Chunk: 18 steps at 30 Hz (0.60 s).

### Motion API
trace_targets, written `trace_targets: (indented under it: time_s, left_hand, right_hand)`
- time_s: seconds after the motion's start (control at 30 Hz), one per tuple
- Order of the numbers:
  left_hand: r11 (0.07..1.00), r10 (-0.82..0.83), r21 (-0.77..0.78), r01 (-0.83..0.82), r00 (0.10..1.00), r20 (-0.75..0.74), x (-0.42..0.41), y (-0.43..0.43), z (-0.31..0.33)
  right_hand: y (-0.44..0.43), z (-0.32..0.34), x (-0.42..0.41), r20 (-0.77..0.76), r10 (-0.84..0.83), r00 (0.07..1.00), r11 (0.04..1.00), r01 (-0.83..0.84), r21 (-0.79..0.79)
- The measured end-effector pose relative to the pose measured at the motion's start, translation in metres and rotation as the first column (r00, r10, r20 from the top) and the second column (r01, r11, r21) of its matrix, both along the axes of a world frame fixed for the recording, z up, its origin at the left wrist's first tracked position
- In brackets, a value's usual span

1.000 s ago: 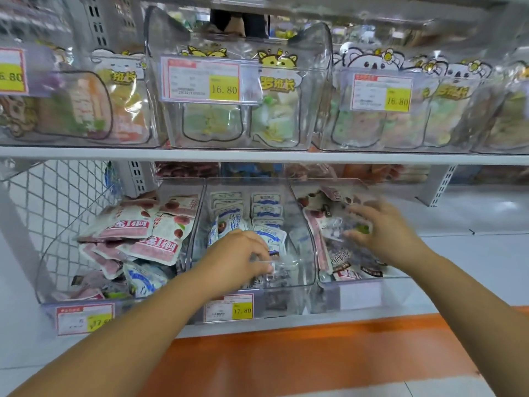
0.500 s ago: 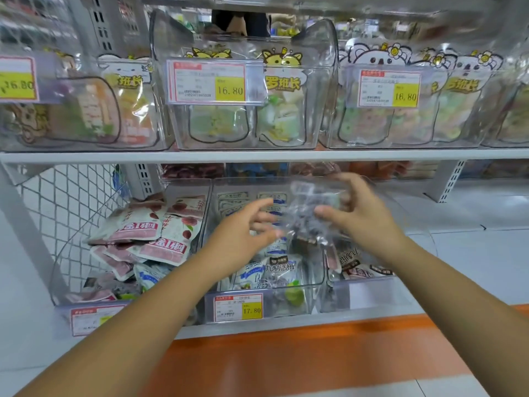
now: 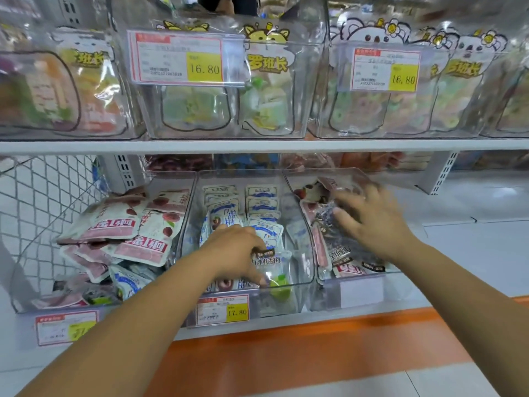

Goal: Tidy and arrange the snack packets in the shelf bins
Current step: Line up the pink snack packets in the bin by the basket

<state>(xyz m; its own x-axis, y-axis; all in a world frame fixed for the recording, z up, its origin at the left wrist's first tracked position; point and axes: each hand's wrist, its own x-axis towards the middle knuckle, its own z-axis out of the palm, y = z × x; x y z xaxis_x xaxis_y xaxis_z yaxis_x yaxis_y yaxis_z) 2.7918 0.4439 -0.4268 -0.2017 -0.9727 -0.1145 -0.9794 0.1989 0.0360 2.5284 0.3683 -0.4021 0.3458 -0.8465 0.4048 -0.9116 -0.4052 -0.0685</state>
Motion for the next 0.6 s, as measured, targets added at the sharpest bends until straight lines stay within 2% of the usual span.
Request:
trace_targets:
  time_s: [0.1, 0.17, 0.23, 0.3, 0.37, 0.43, 0.47, 0.53, 0.6]
  left_hand:
    - [0.998, 0.049, -0.019, -0.055, 0.968, -0.247, 0.004, 0.001, 0.002]
    - [0.995, 0.089, -0.003, -0.103, 0.871, -0.484, 0.006, 0.002, 0.004]
    - [0.987, 0.103, -0.025, -0.161, 0.738, -0.666, 0.009, 0.004, 0.009]
    - [0.969, 0.076, -0.097, -0.228, 0.645, -0.760, 0.013, 0.008, 0.019]
    - [0.950, 0.024, -0.162, -0.266, 0.583, -0.812, 0.016, 0.013, 0.034]
    - [0.950, -0.040, -0.199, -0.239, 0.543, -0.839, 0.014, 0.022, 0.051]
    - [0.957, -0.063, -0.203, -0.209, 0.532, -0.845, 0.011, 0.027, 0.057]
    - [0.963, -0.097, -0.214, -0.163, 0.534, -0.840, 0.002, 0.033, 0.062]
    - [0.965, -0.090, -0.213, -0.151, 0.574, -0.814, -0.003, 0.037, 0.061]
  right_hand:
    - [0.003, -0.008, 0.005, -0.169, 0.117, 0.979, 0.977, -0.082, 0.198]
    - [0.002, -0.009, 0.007, -0.232, 0.106, 0.967, 0.965, -0.044, 0.259]
    - [0.005, -0.004, 0.010, -0.217, 0.091, 0.972, 0.964, -0.032, 0.263]
    - [0.014, 0.004, 0.014, -0.072, 0.134, 0.988, 0.988, -0.127, 0.089]
    - [0.032, 0.017, 0.024, 0.220, 0.260, 0.940, 0.965, -0.263, -0.017]
    - [0.054, 0.027, 0.038, 0.500, 0.363, 0.787, 0.889, -0.453, 0.068]
    - [0.064, 0.029, 0.045, 0.572, 0.377, 0.729, 0.841, -0.528, 0.119]
    - [0.074, 0.027, 0.055, 0.617, 0.391, 0.683, 0.791, -0.592, 0.154]
    - [0.071, 0.024, 0.055, 0.694, 0.347, 0.631, 0.781, -0.603, 0.159]
